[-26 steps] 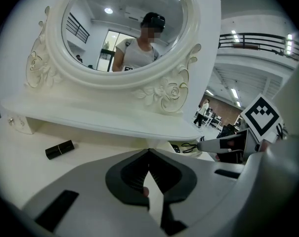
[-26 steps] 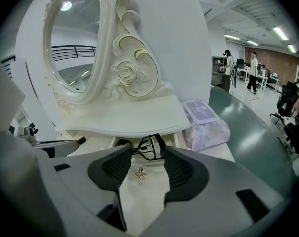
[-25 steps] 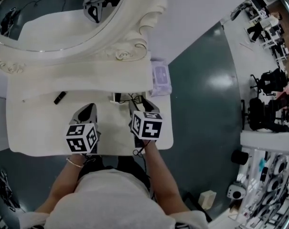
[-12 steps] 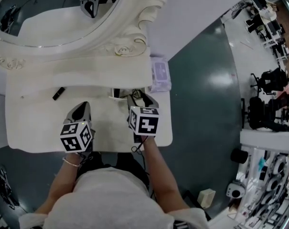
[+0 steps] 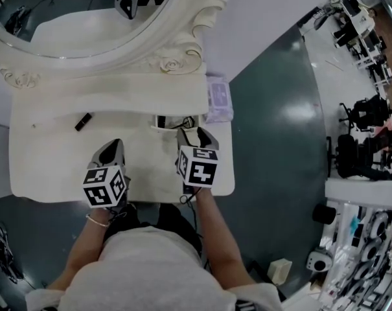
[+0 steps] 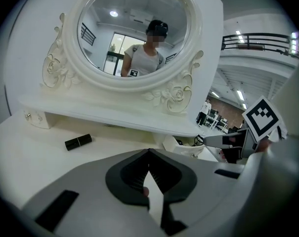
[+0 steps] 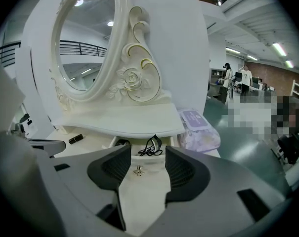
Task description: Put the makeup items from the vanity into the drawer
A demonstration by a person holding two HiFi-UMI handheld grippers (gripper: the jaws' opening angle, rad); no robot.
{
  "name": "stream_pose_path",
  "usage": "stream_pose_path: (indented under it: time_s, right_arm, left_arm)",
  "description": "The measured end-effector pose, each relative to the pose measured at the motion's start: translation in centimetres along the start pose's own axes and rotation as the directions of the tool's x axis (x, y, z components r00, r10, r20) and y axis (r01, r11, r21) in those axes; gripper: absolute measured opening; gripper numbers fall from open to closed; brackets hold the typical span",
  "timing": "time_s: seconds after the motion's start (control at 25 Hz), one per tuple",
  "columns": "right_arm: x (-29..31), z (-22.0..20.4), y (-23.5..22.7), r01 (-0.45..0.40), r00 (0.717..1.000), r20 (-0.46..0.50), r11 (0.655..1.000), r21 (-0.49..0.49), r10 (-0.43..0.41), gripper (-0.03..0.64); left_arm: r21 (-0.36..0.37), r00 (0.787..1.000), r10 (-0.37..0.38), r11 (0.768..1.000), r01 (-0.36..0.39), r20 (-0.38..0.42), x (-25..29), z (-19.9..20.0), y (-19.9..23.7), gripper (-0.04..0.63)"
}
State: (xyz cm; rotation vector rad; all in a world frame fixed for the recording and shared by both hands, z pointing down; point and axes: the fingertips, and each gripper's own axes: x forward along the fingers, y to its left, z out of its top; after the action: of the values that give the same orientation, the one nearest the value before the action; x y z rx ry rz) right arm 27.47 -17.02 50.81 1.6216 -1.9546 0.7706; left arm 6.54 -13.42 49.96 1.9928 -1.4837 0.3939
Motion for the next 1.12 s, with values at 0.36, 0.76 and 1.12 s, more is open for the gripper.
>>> stream_pose_path:
  time_s: [0.36, 0.76, 1.12]
  right_arm:
    - [-1.8, 0.1, 1.4, -0.008, 0.999, 0.052, 1.0, 0.01, 0.007, 0.219]
    - [-2.7, -1.0, 3.9, -0.047, 0.998, 0.051, 0.999, 0.005, 0.046, 0.219]
    - [-4.2, 0.0, 6.9, -0.066, 0.989, 0.135, 0.998, -0.004, 0.066, 0.17]
  left_arm:
    - [0.001, 1.0, 0.009, 1.0, -0.009, 0.021, -2.6, -0.6, 0.8, 0.003]
    - [0.001, 0.999, 0.02, 1.0, -0.02, 0.051, -4.8, -0.8, 2.0, 0.003]
    - [-0.003, 0.997, 0.024, 1.0, -0.024, 0.079, -6.1, -0.2, 3.0, 0.003]
